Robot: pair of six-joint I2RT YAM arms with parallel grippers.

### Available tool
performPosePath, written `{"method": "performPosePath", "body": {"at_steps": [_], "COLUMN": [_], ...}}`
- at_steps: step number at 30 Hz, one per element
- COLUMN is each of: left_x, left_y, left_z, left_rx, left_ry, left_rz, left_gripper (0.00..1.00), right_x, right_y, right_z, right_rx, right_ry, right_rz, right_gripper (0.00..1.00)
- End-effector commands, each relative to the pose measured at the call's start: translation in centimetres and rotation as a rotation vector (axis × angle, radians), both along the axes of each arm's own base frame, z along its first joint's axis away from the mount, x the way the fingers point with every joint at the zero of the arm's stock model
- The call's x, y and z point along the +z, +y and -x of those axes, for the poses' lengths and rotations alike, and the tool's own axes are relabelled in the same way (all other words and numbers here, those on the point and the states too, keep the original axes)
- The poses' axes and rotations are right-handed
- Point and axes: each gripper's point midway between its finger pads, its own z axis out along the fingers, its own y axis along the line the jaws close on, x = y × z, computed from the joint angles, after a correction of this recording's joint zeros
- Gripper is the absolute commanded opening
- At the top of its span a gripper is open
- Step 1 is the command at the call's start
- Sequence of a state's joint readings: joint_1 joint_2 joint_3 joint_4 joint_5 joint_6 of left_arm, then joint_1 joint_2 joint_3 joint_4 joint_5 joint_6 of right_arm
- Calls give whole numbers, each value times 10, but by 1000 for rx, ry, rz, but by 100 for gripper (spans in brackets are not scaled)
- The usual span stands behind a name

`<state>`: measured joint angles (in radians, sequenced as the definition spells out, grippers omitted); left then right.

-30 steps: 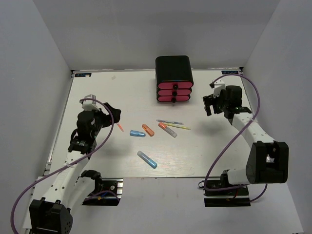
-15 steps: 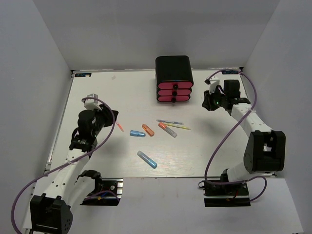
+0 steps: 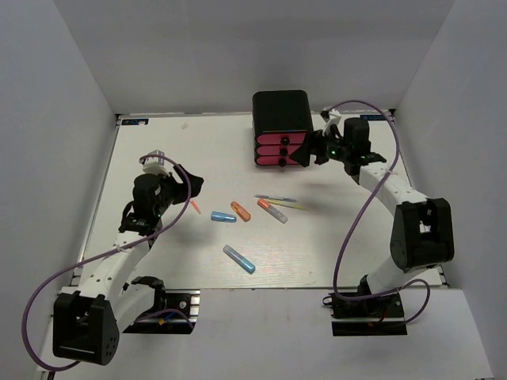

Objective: Sort the stationery into containers
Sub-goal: Open the drawer in the storage box.

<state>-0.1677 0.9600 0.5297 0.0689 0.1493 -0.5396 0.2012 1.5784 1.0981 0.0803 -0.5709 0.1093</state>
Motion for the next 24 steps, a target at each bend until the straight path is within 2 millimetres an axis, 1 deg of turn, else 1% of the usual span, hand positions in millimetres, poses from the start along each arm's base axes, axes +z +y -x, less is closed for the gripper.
{"method": "performPosePath", "body": {"at_steps": [1,2,3,4,5,7,8,9,10,11,12,13,14,16,19,22,24], "left_x": [-2,0,-3,-3,-3,-3,-8,-8,-11,-11,-9,-9,-6,-8,-6,-10,-10], "left_y": [-6,-6,-6,-6,-6,-6,-5,-5,-5,-5,-5,-5,-5,-4,-1,-1,-1], "left_z": [-2,-3,-4,-4,-4,-4,-2,-2,0,0,-1,-1,0,1,0,2,2], "left_rx": [-27,-27,-27,-27,-27,-30,-30,-30,-30,-30,-30,-30,-30,-32,-23,-23,-23], "left_ry": [-1,-12,-3,-3,-3,-6,5,5,8,8,-1,-1,-10,-2,-11,-2,-2], "left_rz": [3,5,3,3,3,-5,-6,-6,-7,-7,-6,-6,-4,-14,-13,-14,-14], "left_gripper": [86,86,86,86,86,87,87,87,87,87,87,87,87,87,87,87,87], "right_x": [38,37,33,32,31,31,29,23,29,27,27,18,18,9,3,-5,-7], "right_y": [25,27,36,36,37,40,38,41,40,41,45,43,43,44,44,42,41], "right_z": [-22,-27,-26,-32,-34,-40,-44,-45,-52,-52,-54,-53,-55,-55,-52,-50,-48], "right_rx": [-65,-79,-79,-108,-122,-170,-218,-235,-271,-287,-298,-312,-331,-337,-350,-363,-365], "right_ry": [13,24,57,68,76,137,155,192,182,204,204,237,243,263,287,307,310], "right_rz": [-136,-138,-145,-144,-146,-168,-167,-166,-158,-156,-154,-136,-137,-121,-109,-89,-70], "right_gripper": [90,90,90,84,79,70,62,57,48,46,44,43,40,40,40,45,45]}}
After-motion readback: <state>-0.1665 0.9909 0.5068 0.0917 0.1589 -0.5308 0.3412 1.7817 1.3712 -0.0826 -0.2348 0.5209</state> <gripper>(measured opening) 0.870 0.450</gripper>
